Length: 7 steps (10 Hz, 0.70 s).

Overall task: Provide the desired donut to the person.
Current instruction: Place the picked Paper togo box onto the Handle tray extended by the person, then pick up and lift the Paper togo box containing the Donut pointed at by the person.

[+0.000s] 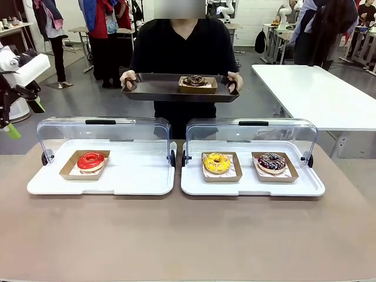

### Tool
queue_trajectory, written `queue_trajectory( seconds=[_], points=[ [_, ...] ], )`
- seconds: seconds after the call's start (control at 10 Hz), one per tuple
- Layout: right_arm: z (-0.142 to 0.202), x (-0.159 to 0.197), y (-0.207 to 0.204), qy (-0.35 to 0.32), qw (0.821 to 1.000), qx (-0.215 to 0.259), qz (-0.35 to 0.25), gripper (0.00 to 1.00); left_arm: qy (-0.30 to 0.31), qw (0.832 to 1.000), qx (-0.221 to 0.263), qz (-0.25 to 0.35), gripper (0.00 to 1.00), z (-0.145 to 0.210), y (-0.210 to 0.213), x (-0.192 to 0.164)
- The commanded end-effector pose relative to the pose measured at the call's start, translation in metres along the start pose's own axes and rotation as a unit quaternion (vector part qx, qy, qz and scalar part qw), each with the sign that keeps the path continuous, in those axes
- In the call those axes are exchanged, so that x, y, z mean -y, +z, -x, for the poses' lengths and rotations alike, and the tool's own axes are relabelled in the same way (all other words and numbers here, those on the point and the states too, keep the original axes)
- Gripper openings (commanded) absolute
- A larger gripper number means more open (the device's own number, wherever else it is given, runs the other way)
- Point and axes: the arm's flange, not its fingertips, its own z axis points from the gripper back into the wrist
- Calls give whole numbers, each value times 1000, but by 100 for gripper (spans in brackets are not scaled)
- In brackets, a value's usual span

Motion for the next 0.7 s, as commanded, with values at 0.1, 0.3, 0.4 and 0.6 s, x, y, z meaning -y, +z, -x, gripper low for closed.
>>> queue_trajectory(
  seconds=[0.1,0.3,0.4,0.6],
  points=[
    [0,0,0,2,1000,5,-3,100,1,1000,1,-9,100,1,7,3],
    [0,0,0,2,1000,5,-3,100,1,1000,1,-9,100,1,7,3],
    [0,0,0,2,1000,5,-3,100,1,1000,1,-9,100,1,7,3],
    [0,0,0,2,1000,5,-3,100,1,1000,1,-9,100,1,7,3]
  ],
)
